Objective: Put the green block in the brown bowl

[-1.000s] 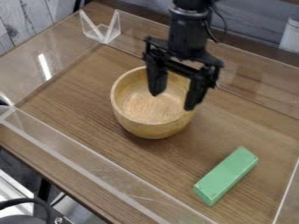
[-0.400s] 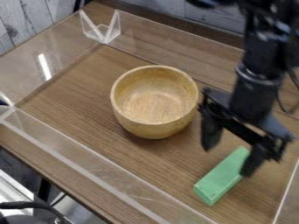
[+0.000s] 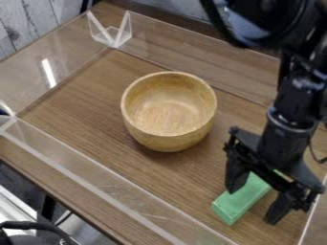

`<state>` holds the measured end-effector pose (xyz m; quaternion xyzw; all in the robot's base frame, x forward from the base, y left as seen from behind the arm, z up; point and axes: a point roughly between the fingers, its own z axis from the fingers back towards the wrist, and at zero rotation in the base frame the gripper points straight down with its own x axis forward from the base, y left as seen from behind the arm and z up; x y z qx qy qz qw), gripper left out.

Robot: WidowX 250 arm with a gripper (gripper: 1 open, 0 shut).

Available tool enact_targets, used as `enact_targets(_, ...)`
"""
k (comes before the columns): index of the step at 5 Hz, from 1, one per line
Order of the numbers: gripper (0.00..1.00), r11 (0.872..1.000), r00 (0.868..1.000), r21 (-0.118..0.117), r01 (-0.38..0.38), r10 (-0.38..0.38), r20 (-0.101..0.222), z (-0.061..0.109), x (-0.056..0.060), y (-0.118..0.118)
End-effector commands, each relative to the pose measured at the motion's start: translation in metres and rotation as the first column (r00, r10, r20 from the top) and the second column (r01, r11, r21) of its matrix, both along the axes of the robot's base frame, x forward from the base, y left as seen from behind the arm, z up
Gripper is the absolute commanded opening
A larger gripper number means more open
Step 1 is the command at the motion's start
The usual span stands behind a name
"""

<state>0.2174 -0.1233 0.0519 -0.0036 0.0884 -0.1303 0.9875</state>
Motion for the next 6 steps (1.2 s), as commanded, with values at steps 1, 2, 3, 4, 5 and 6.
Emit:
enact_targets(1, 1.0, 1.0, 0.999, -0.013, -0.017, 0.018, 0.029, -0.003, 0.005, 0.007)
enact_targets(2, 1.0, 0.999, 0.999, -0.003, -0.039, 0.039, 0.035, -0.01, 0.007, 0.02)
enact_targets(3, 1.0, 0.999, 0.998, -0.011, -0.049, 0.049, 0.045, -0.01, 0.008, 0.024)
enact_targets(4, 1.0, 0.999, 0.998, -0.014, -0.048, 0.048, 0.049, -0.009, 0.008, 0.023)
enact_targets(5, 1.0, 0.999, 0.998, -0.016, -0.045, 0.045, 0.051, -0.009, 0.008, 0.022)
enact_targets(6, 1.0, 0.999, 0.998, -0.018, -0.042, 0.043, 0.054, -0.009, 0.007, 0.021)
